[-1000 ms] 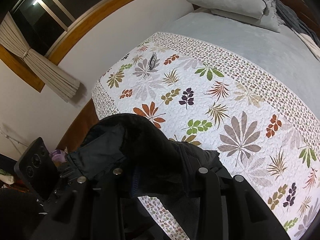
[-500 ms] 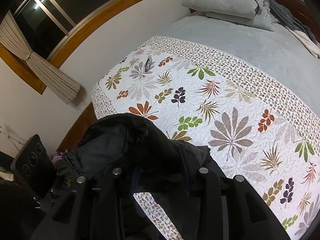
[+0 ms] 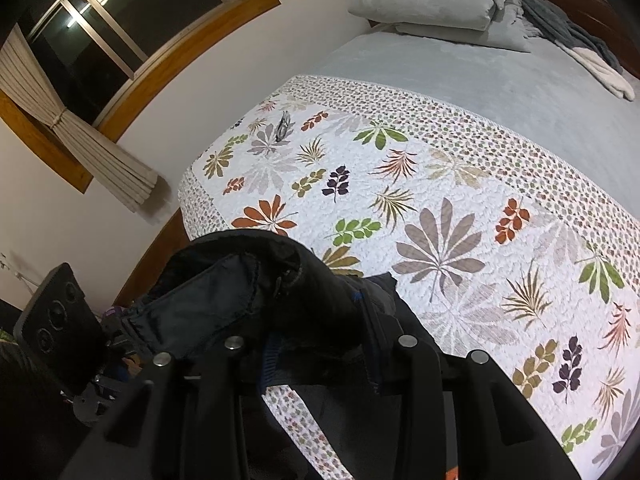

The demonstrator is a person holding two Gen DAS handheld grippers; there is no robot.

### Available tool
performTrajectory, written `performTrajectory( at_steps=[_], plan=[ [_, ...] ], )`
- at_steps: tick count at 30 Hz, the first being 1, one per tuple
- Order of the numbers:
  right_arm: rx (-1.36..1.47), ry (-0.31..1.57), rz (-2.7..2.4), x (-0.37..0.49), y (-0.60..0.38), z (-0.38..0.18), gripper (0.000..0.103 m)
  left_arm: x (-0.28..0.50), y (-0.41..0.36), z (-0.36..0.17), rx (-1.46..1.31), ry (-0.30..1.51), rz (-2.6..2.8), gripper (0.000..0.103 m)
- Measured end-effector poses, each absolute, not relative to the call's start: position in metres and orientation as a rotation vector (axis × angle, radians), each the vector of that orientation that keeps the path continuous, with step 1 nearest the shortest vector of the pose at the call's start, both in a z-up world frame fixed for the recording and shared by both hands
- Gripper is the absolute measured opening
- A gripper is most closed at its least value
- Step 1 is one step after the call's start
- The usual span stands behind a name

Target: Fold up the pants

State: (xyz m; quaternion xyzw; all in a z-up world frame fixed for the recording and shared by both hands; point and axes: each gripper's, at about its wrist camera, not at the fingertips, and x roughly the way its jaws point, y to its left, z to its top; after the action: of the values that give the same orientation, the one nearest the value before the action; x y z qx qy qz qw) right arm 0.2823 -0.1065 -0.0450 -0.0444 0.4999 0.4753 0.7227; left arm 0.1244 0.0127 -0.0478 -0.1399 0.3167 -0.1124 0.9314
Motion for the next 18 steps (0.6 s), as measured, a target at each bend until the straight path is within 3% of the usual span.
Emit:
performTrajectory(
  at_steps=[18],
  plan=[
    [-0.06,1.095,1.054,0.285,-0.178,-0.096,0.038,0.135,-0.06,-0.077,-0.143,0.714,-0.287,0.022]
  ],
)
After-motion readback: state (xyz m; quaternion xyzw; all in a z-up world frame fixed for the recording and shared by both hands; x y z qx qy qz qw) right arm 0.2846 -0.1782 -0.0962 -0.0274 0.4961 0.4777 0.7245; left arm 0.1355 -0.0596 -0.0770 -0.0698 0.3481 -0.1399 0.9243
